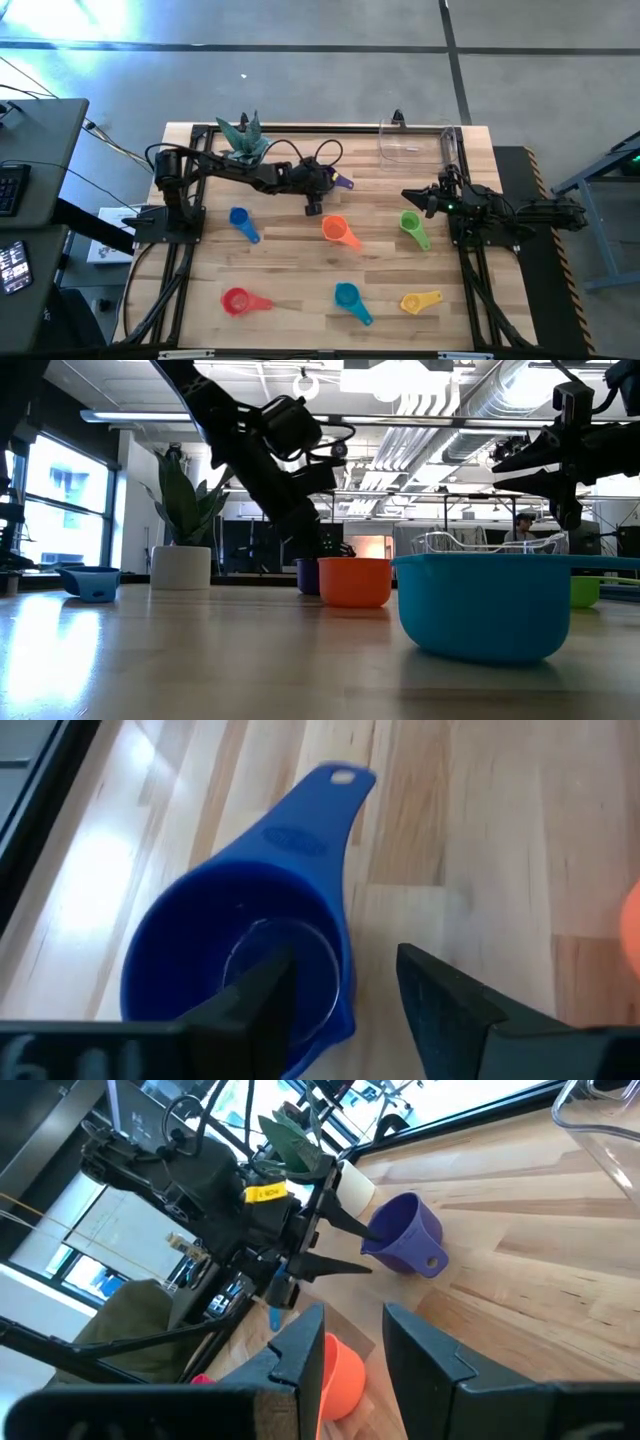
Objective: Nest measuring cups in basket
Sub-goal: Move the violet measuring cup to the center of the table
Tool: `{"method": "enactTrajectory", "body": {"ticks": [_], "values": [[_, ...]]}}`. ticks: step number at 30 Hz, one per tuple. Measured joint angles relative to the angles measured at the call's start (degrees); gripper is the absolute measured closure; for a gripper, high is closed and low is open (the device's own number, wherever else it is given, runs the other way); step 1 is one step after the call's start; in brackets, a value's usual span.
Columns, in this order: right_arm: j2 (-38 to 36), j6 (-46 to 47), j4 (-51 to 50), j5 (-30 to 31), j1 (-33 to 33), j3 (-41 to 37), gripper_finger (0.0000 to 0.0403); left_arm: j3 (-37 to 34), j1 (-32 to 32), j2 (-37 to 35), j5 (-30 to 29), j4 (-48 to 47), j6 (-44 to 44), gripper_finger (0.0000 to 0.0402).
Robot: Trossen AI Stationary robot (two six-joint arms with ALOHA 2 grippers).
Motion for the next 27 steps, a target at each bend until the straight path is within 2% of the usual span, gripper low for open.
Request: {"method": "enactTrajectory", "body": {"ticks": [19, 27], "values": [[0.0, 0.0, 0.0, 0.0, 0.0, 0.0, 0.0307, 0.0, 0.7, -0.1, 0.6, -1.9, 0.5, 0.0380], [0.0, 0.0, -0.1, 0.0, 0.0, 0.0, 0.0307, 0.0, -1.0, -1.0, 0.4, -3.3, -0.7, 0.0371]]}}
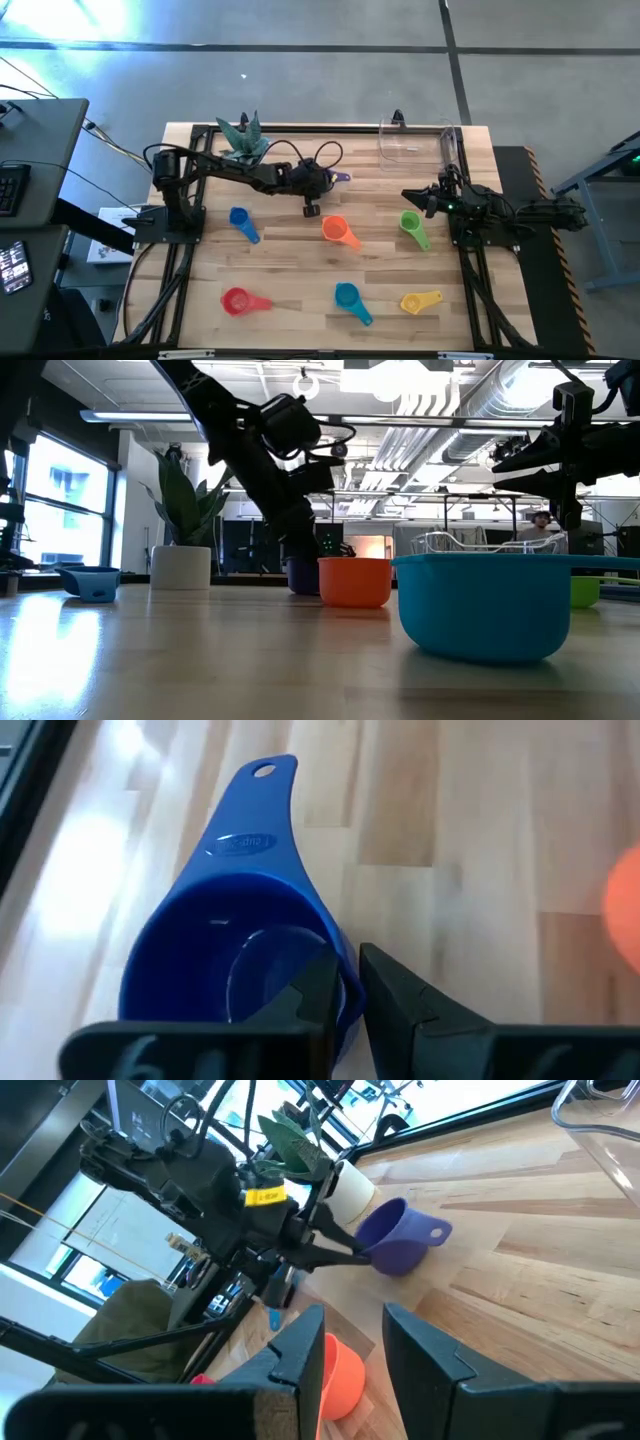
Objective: Nest measuring cups in basket
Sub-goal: Move the violet measuring cup to the center of the table
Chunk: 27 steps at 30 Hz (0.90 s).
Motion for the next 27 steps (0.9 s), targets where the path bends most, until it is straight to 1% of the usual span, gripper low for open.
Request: {"method": "enactTrajectory", "body": {"ticks": [3, 6, 11, 15, 18, 22, 27], "values": [[0.0, 0.0, 0.0, 0.0, 0.0, 0.0, 0.0307, 0.0, -1.2, -1.9, -1.4, -2.9, -2.2, 0.0372], [0.0, 0.0, 0.0, 0.0, 0.0, 0.0, 0.0307, -0.1, -2.4, -4.2, -4.0, -7.5, -3.8, 0.0382], [0.0, -0.4, 0.0, 0.0, 0.0, 0.0, 0.0307, -0.1, -4.4, -8.0, -7.0, -10.9, -5.5, 0.0382], [0.0, -0.4, 0.0, 0.0, 0.0, 0.0, 0.0307, 0.0, -5.9, -10.6, -7.6, -13.9, -7.6, 0.0376], [0.0, -0.4, 0.0, 0.0, 0.0, 0.0, 0.0307, 0.0, -7.6, -12.7, -7.6, -17.1, -9.5, 0.0380], [0.0, -0.4, 0.0, 0.0, 0.0, 0.0, 0.0307, 0.0, -11.0, -15.2, -8.2, -20.7, -12.3, 0.0382], [0.0, -0.3, 0.0, 0.0, 0.0, 0.0, 0.0307, 0.0, -17.0, -17.6, -11.2, -25.8, -17.1, 0.0373]]}}
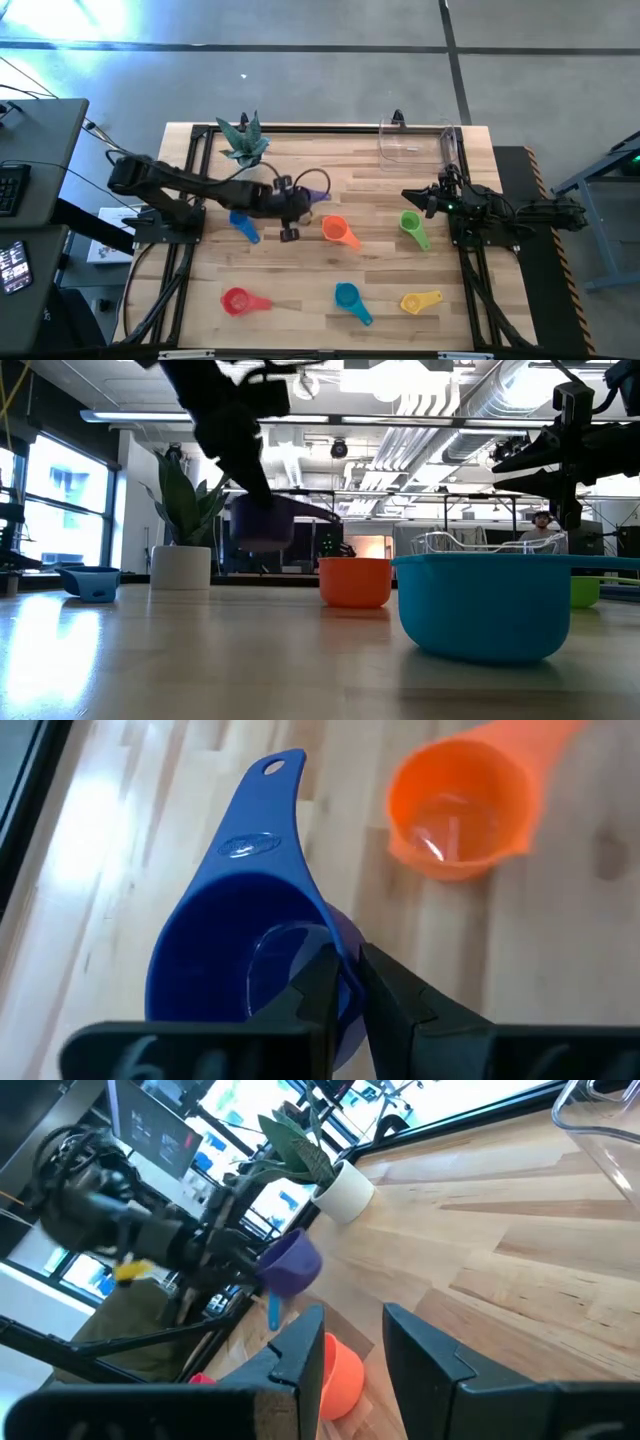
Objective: Nest measuring cups in basket
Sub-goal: Move the violet measuring cup to the center of the table
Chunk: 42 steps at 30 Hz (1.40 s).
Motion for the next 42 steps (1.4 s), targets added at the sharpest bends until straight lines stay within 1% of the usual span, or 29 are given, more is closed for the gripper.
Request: {"method": "enactTrajectory", "body": {"ticks": [6, 11, 15, 21, 27, 32, 35, 37, 42], "values": [[0.0, 0.5, 0.0, -0.1, 0.0, 0.0, 0.0307, 0.0, -7.3, -0.9, -2.8, -4.4, -5.9, 0.0382], [0.0, 2.5, 0.4, -0.2, 0.0, 0.0, 0.0307, 0.0, -11.9, -0.4, -4.5, -5.3, -9.9, 0.0375], [0.0, 3.6, 1.1, -1.6, 0.0, 0.0, 0.0307, 0.0, -14.8, -0.3, -5.8, -5.4, -12.1, 0.0377], [0.0, 4.5, 9.0, -2.6, 0.0, 0.0, 0.0307, 0.0, -19.6, -0.3, -6.1, -5.4, -15.2, 0.0379], [0.0, 4.8, 15.6, -5.3, 0.0, 0.0, 0.0307, 0.0, -24.3, -0.3, -9.7, -4.8, -18.4, 0.0376], [0.1, 5.0, 19.9, -6.2, 1.9, 0.0, 0.0307, 0.0, -26.6, -0.2, -11.1, -4.6, -18.4, 0.0380], [1.6, 5.7, 23.0, -5.4, 4.7, 0.0, 0.0307, 0.0, -27.7, 0.8, -11.1, -3.5, -18.4, 0.0375], [3.3, 5.8, 25.1, -3.7, 7.0, 0.0, 0.0307, 0.0, -28.3, 2.2, -11.2, -1.8, -18.4, 0.0374], [9.0, 4.7, 28.3, 2.8, 12.2, 0.0, 0.0307, 0.0, -29.2, 5.9, -12.2, 0.2, -18.4, 0.0378]]}}
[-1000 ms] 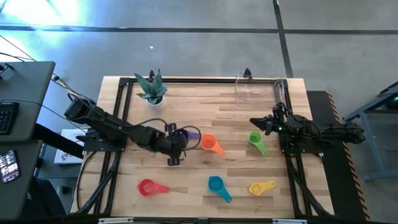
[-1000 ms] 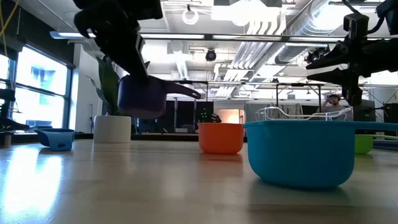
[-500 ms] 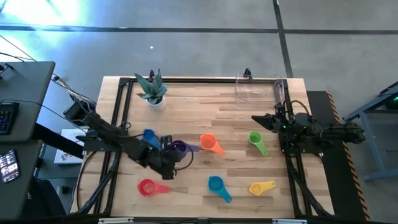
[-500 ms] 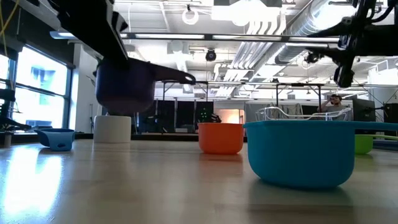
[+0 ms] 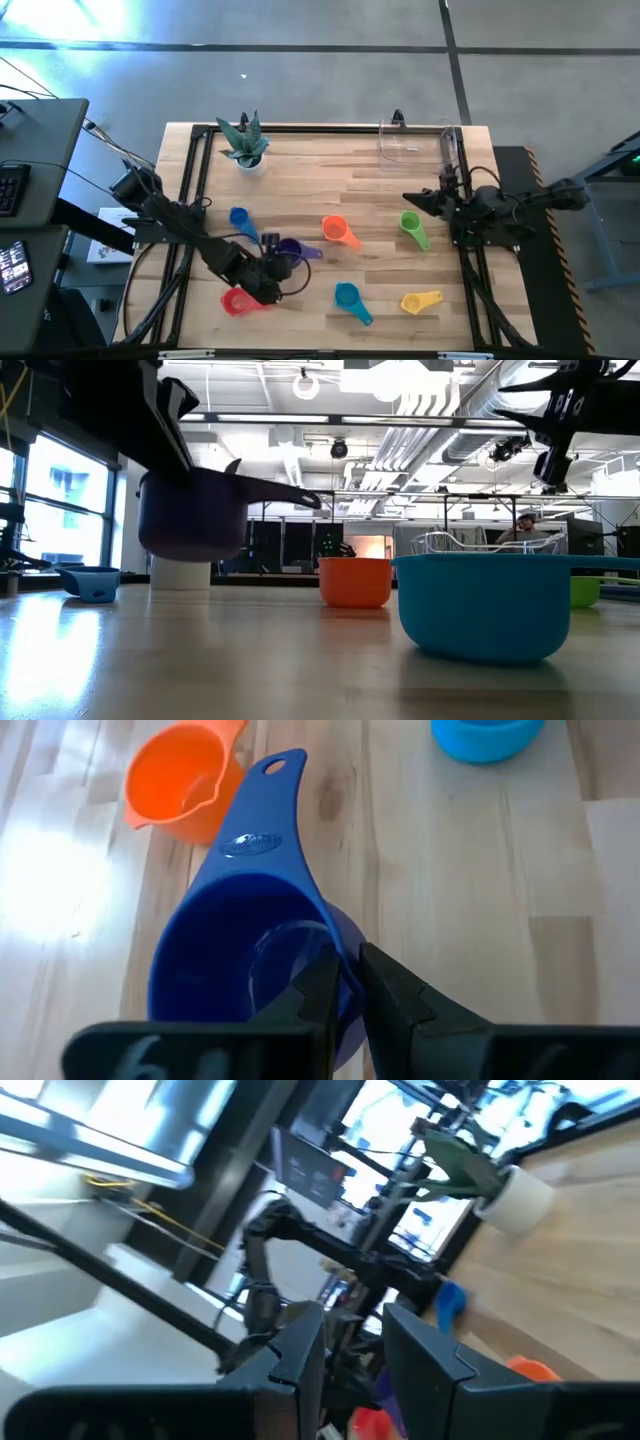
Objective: Nest measuring cups in basket
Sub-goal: Move the violet measuring cup to the center of the table
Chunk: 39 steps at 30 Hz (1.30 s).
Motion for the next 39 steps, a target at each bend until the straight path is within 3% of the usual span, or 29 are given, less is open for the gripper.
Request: {"method": "enactTrajectory", "body": {"ticks": [5, 15, 39], "values": [[5.7, 1.1, 0.2, 4.5, 2.8, 0.0, 0.0307, 0.0, 0.1, 3.4, -0.1, 2.0, 0.0, 0.0373], [13.0, 1.7, 5.2, 8.0, 4.7, 0.0, 0.0307, 0.0, 0.1, 7.7, 0.9, 4.5, 0.0, 0.0378], [13.8, 1.7, 6.0, 8.0, 4.7, 0.0, 0.0307, 0.0, 0.1, 8.5, 5.9, 5.2, 1.1, 0.0361]]}}
